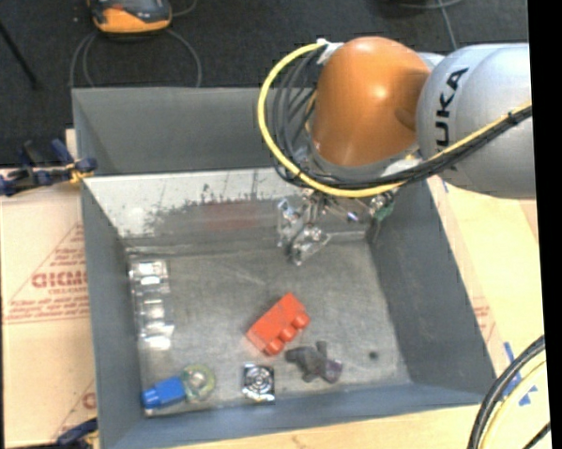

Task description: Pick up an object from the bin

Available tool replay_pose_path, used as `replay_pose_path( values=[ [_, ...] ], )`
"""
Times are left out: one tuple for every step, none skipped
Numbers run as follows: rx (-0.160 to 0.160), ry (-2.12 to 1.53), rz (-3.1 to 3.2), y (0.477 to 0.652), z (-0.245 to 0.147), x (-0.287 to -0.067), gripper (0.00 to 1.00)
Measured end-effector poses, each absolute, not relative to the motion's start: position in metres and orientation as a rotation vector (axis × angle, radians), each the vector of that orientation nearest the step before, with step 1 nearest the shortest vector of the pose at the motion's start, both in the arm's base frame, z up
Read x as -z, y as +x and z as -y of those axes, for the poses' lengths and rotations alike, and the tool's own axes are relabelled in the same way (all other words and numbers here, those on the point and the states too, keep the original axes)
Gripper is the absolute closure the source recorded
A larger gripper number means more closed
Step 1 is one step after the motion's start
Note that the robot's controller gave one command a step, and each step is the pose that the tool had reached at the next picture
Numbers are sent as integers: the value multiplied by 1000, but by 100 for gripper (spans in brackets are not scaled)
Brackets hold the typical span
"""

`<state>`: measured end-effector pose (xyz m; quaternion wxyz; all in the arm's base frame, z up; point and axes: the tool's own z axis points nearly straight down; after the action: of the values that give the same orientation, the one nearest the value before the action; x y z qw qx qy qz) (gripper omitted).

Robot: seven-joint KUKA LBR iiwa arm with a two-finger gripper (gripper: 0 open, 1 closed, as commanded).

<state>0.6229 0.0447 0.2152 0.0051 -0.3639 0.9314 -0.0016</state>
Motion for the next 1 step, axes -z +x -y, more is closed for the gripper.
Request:
replay_pose_path(
  values=[
    [-1, -1138, -2922, 622, -46, -213, 0]
  ],
)
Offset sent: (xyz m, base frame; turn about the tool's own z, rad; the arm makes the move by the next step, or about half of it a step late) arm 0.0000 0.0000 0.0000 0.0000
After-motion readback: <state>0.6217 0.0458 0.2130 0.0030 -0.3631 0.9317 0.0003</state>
